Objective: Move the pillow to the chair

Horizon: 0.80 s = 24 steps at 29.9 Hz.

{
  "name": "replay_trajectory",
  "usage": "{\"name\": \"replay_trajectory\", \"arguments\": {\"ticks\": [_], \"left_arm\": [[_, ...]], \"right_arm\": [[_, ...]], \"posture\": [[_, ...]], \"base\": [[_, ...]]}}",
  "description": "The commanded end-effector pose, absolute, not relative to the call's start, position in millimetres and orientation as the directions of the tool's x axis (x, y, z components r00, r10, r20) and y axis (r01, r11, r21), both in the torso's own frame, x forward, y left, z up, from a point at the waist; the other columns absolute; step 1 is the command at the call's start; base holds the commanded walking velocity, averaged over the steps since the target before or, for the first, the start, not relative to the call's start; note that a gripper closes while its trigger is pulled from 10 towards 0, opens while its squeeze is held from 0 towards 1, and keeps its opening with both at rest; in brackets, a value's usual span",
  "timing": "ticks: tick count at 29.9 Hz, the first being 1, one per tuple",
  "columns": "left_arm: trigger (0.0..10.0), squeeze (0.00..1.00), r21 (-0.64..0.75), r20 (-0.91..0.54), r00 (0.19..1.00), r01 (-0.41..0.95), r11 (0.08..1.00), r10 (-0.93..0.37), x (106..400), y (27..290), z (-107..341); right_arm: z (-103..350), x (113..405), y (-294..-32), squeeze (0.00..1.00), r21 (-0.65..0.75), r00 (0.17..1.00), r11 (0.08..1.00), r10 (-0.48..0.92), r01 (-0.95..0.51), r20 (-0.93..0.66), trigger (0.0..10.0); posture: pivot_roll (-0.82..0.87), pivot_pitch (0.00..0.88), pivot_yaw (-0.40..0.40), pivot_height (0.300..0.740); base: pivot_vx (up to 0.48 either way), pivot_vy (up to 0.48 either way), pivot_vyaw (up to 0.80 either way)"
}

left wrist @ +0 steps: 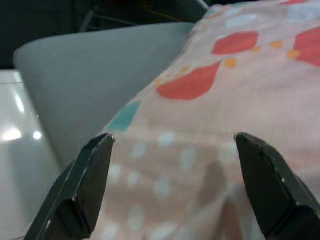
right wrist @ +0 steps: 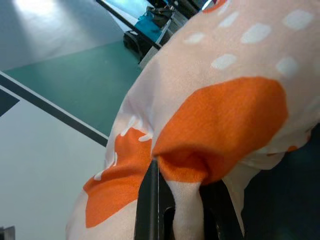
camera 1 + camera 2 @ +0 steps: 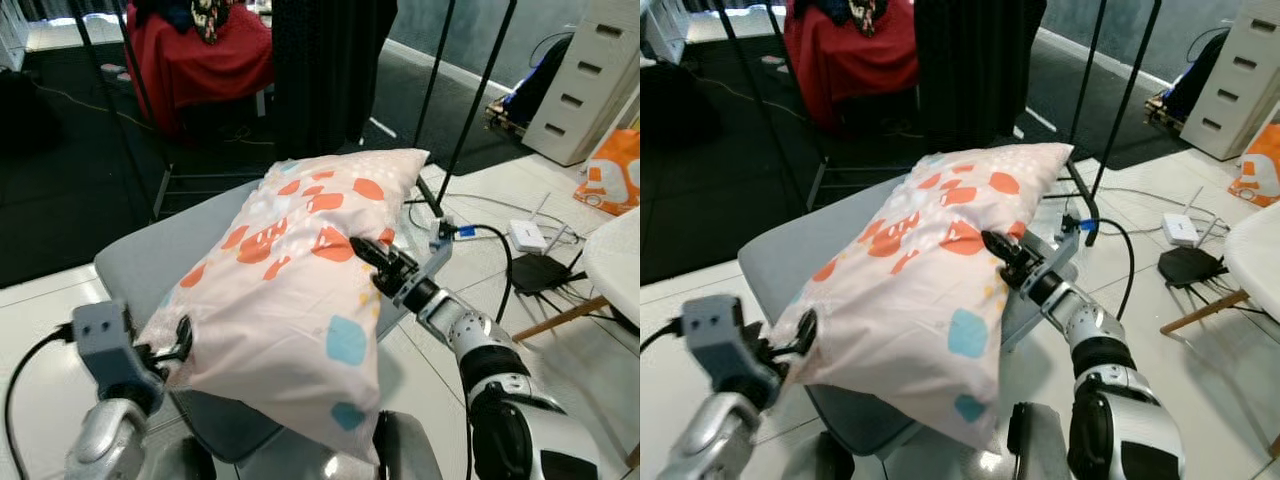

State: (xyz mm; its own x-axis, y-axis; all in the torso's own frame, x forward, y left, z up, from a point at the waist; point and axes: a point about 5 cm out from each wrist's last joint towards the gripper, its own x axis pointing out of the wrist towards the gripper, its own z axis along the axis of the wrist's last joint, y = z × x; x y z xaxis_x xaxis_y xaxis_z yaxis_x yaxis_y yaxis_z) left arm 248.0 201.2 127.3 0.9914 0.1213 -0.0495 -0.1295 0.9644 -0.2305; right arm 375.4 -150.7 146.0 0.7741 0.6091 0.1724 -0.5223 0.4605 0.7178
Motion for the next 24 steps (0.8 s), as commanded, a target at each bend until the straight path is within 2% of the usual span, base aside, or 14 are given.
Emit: {"name": "replay_trajectory", "arguments": {"ticks": [1,8,14,20,24], "left_arm": [[10.0,0.00,-0.230,-0.068,0.989,-0.145,0.962,0.133,252,200,121],[10.0,0.00,-0.220,-0.108,0.986,-0.146,0.965,0.125,260,200,112],[10.0,0.00,-0.216,-0.107,0.983,-0.172,0.961,0.152,269,211,109],[10.0,0.00,-0.227,-0.072,0.978,-0.207,0.952,0.196,288,228,114],[10.0,0.00,-0.235,-0.059,0.975,-0.221,0.946,0.213,291,235,118]], "right_arm": [[164,382,-157,0.00,0.672,0.778,0.486,0.588,-0.559,0.222,0.0],[164,382,-158,0.00,0.666,0.784,0.497,0.581,-0.556,0.219,0.0],[165,382,-158,0.00,0.665,0.791,0.504,0.569,-0.552,0.225,0.0],[194,391,-141,0.00,0.621,0.756,0.480,0.576,-0.620,0.310,0.0],[197,392,-136,0.00,0.611,0.750,0.480,0.582,-0.629,0.315,0.0]], "posture": [[-0.10,0.000,-0.040,0.444],[-0.11,0.000,-0.031,0.454],[-0.10,0.000,-0.025,0.469],[-0.08,0.000,0.009,0.488],[-0.07,0.000,0.001,0.498]], "base": [[0.000,0.000,0.00],[0.000,0.000,0.00],[0.000,0.000,0.00],[0.000,0.000,0.00],[0.000,0.000,0.00]]}}
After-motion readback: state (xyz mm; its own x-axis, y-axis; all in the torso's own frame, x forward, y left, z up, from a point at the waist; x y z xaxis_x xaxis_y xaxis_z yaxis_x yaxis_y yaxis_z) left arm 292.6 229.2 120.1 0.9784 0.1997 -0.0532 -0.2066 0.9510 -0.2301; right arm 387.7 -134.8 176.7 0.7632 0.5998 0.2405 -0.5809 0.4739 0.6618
